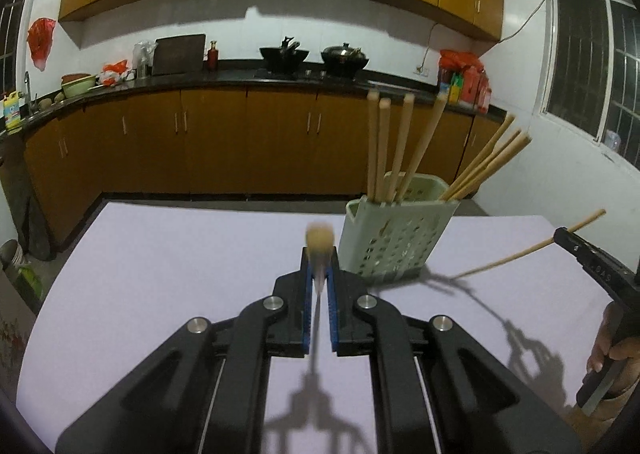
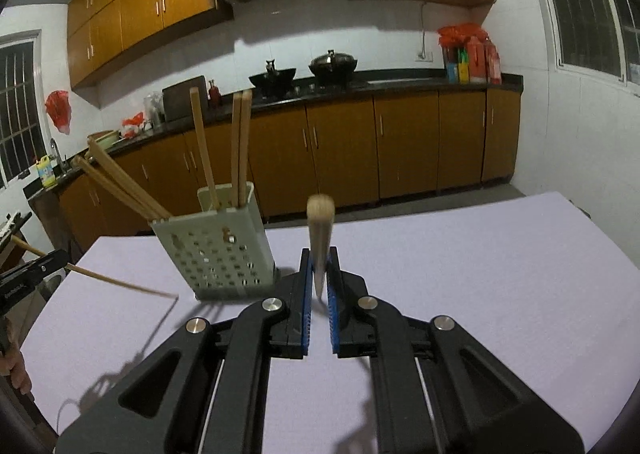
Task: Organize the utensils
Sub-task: 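Lift the left tool's chopstick upright over the holder while the right tool does likewise, then lower both chopsticks into the holder and open both tools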
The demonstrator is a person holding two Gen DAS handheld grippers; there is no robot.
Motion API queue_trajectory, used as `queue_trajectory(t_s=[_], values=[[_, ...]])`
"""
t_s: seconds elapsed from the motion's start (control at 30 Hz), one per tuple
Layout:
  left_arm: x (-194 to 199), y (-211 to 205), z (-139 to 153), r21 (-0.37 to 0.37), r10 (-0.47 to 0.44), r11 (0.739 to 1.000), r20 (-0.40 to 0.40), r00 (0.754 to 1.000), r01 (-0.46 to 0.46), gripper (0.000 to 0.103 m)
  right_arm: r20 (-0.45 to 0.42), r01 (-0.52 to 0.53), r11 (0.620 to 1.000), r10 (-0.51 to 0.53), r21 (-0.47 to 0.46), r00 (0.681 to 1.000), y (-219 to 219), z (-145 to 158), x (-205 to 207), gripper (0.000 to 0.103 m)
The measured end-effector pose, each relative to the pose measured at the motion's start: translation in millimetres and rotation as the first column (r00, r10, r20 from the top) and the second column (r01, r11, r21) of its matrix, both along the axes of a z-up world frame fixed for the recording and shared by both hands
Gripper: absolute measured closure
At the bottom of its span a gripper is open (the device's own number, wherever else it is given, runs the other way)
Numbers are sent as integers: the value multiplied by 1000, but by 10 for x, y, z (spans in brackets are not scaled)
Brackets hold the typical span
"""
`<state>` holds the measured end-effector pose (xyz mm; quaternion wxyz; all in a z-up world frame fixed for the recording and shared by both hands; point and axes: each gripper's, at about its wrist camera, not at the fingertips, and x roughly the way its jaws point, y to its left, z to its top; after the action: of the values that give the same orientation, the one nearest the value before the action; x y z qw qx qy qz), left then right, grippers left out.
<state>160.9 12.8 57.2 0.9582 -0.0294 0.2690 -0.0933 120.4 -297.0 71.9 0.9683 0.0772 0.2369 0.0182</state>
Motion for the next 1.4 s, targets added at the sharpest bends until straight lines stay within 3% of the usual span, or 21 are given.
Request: queue_trajectory(t_s=[0.3, 0.53, 0.67, 0.83, 0.97, 1.1, 1.4], values=[[-108, -38, 421, -38, -86, 995, 69, 994, 89, 95, 72, -46, 999, 45, 10, 996, 77, 369, -38, 95], [-74, -354, 881, -52, -148, 986, 191, 970, 160, 95, 224, -132, 991, 122, 30, 967, 290, 904, -99, 95], [3, -500, 1192, -70, -125, 986, 296, 947, 152, 95, 325, -149, 988, 132, 29, 936, 402, 1177, -66, 95], [153, -588, 1406, -89, -72, 990, 378, 923, 114, 95, 404, -140, 990, 121, 18, 907, 491, 1294, 114, 95], [280, -635, 1347, -78, -63, 992, 381, 922, 100, 95, 404, -135, 990, 113, 28, 908, 525, 1196, 306, 95], [436, -643, 1169, -72, -65, 993, 349, 935, 96, 95, 350, -134, 991, 121, 12, 929, 578, 980, 526, 95], [625, -564, 926, -93, -66, 991, 284, 957, 96, 95, 265, -147, 989, 140, 8, 954, 624, 790, 629, 95]])
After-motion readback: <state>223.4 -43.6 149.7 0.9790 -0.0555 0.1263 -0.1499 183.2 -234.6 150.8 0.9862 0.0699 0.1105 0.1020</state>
